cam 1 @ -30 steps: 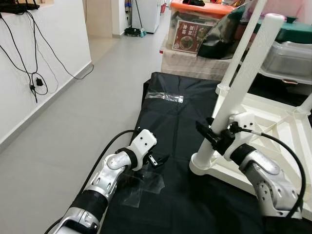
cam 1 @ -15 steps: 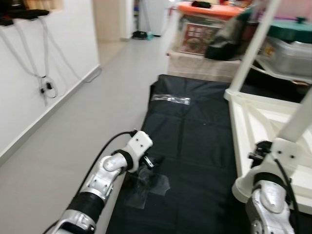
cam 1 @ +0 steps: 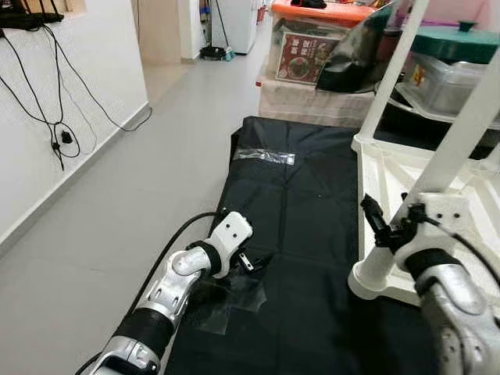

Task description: Building children table

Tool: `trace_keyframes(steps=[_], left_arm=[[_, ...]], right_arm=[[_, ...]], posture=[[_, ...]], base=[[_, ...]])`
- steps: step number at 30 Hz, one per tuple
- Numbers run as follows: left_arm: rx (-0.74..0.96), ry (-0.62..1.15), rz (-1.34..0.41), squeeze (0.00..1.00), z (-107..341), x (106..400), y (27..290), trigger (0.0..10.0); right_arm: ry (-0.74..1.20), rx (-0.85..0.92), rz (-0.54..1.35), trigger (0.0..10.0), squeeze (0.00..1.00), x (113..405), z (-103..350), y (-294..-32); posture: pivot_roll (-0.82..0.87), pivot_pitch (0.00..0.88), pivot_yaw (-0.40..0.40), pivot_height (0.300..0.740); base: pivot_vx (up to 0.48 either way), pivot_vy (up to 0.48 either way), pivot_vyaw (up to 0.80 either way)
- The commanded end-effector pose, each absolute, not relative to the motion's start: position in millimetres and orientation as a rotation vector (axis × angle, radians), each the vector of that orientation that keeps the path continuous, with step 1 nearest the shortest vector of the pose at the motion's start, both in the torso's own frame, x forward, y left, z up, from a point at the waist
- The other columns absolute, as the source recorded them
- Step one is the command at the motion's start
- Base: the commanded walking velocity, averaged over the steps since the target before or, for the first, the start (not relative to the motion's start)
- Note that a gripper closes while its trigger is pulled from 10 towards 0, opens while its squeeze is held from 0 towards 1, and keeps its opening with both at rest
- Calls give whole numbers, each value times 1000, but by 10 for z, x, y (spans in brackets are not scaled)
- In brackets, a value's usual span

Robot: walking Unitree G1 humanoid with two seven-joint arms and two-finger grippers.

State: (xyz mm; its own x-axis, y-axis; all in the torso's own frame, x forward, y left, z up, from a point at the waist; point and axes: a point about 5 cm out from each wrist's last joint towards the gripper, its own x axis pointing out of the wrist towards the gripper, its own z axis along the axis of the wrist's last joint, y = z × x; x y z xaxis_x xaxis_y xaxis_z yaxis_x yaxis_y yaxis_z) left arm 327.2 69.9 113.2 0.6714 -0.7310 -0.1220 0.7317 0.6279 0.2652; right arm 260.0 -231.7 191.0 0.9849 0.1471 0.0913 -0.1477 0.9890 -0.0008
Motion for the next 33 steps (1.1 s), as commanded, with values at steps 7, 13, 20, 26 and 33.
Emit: trace_keyframes(steps=[7,13,20,26,33], left_arm=[[307,-11,-841,0,1173,3298,669,10000],[309,-8,-834,0,1155,3287,703,10000],[309,-2,-837,0,1118,3255,713,10000],[308,-5,-846,0,1146,3267,701,10000],[315,-7,-860,0,1165,3287,684,10000]], right_arm=[[-14,90,412,1412,0,2784,1632,-2230],[19,69,292,0,0,2865,1533,-2314],[261,28,-420,0,0,2895,1212,-2790],[224,-63,-741,0,0,2451,1237,-2428],[195,-63,-583,10000,0,2585,1315,-2075]], posture=[[125,0,-119,740],[126,0,-121,740],[121,0,-118,740],[113,0,-97,740],[110,0,-99,740]], base=[[0,0,0],[0,0,0],[0,0,0],[0,0,0],[0,0,0]])
